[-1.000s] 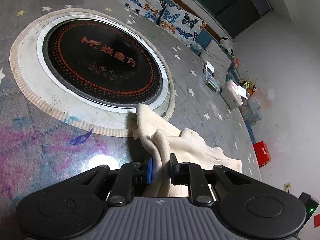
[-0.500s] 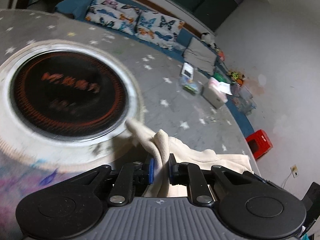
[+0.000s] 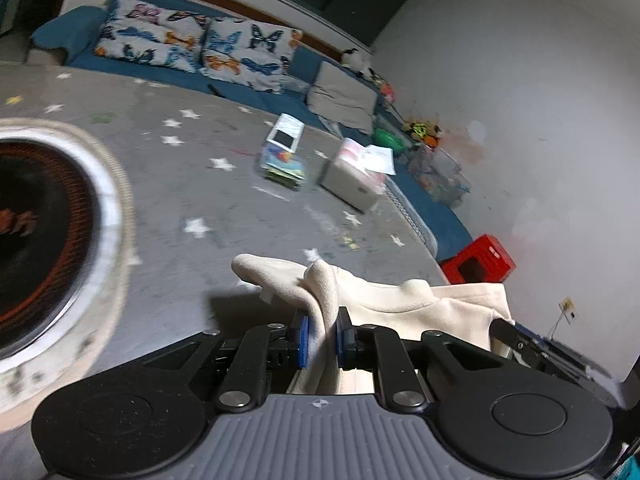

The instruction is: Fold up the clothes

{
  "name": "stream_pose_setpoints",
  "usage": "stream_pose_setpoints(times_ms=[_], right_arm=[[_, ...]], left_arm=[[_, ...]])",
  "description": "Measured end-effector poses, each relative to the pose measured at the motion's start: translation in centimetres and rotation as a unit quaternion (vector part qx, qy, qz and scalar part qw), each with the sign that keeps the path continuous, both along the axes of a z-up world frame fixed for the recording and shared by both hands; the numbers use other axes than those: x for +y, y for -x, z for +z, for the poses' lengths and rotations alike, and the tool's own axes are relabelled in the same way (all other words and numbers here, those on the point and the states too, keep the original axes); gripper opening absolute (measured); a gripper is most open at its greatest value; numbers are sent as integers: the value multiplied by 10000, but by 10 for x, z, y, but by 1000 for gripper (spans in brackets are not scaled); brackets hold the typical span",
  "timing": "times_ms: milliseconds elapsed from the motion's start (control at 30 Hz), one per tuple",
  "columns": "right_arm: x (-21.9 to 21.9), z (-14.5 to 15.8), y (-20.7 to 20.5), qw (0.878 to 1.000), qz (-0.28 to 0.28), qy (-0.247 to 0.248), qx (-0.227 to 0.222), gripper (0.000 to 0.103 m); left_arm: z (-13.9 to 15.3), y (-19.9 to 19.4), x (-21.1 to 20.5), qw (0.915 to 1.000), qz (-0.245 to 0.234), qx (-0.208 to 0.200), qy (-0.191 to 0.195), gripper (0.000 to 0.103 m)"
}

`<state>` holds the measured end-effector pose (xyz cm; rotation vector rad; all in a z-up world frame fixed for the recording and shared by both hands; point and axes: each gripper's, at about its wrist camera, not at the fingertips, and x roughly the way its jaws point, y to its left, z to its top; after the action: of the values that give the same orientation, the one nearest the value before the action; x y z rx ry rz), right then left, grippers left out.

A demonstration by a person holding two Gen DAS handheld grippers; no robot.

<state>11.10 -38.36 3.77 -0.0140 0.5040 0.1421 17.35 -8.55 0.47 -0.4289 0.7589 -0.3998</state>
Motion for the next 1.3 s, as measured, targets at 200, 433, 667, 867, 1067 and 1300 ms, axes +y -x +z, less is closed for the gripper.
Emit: stream_pose_setpoints(times_ms=[200,433,667,867,1067,1300], right_arm=[[-22,-11,-16,9993,-331,117,89,11],[-34,-33,-29,9981,-504,131,337,11],[-40,-49,-36,9968,-588,108,523,11],[-43,-62,-44,9952,-649,100,729,12],[-45,-65,-47,9940,-691,115,836,15],[-47,-64,-48,9934,-710,154,891,17]], left_arm=[[-5,-18,-25,9997,-198,-19,-173,14],[-16,-26,-37,9987,-289,80,-415,14],[-26,-31,-37,9975,-293,238,-591,14],[-31,-35,-37,9966,-267,375,-686,19],[-31,-38,-38,9958,-252,388,-785,22],[-31,-40,-41,9948,-232,369,-922,28]])
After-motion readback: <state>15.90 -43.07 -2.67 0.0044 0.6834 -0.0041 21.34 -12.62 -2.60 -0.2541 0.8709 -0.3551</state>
